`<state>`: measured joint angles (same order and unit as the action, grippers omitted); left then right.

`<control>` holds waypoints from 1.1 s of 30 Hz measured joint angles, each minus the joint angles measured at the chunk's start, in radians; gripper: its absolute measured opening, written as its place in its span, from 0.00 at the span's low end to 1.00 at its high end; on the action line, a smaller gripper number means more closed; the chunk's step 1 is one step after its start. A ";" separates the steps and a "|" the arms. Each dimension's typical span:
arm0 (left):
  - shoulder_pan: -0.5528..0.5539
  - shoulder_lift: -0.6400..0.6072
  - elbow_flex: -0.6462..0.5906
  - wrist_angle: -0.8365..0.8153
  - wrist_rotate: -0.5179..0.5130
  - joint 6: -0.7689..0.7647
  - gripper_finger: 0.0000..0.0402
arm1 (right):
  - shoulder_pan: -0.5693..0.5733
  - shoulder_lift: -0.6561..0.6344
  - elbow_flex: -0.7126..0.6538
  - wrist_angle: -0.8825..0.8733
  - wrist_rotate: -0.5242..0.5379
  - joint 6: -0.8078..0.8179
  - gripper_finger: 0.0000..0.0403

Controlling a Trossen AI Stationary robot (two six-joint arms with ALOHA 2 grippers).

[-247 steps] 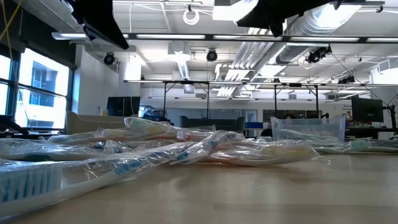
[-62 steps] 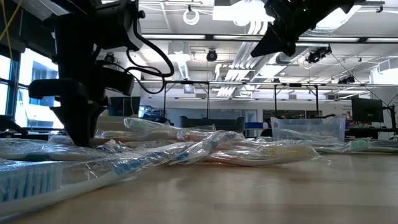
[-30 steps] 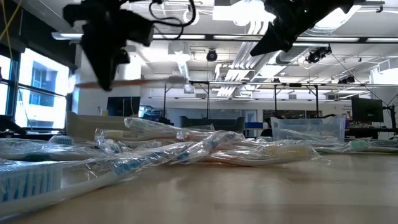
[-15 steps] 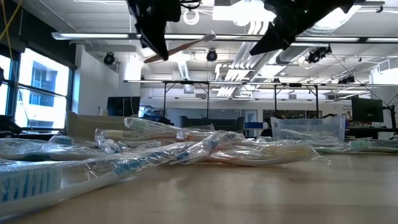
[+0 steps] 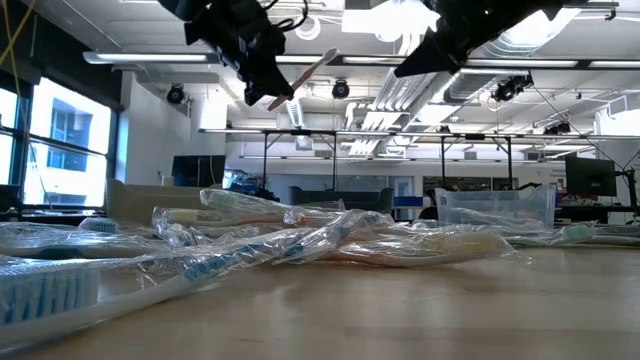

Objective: Pick & Place Toothbrushes
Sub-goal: Put the orange toothbrush into the blue bin

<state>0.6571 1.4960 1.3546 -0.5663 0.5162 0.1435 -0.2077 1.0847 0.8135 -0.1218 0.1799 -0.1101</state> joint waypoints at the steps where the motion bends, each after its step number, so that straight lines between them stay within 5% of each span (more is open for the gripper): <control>1: 0.023 0.000 -0.003 0.008 0.013 0.012 0.04 | 0.000 0.000 0.000 0.013 0.000 0.000 0.01; 16: 0.209 0.008 -0.008 0.162 0.248 0.107 0.04 | -0.048 0.266 0.000 0.610 0.001 0.170 0.01; 24: 0.191 0.053 -0.008 0.195 0.333 0.140 0.04 | -0.074 0.388 0.000 0.897 0.000 0.297 0.01; 33: 0.084 0.112 -0.009 0.391 0.323 0.101 0.04 | -0.127 0.394 0.000 0.920 -0.029 0.382 0.08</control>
<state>0.7410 1.6077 1.3460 -0.1750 0.8396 0.2449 -0.3352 1.4785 0.8139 0.7982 0.1509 0.2715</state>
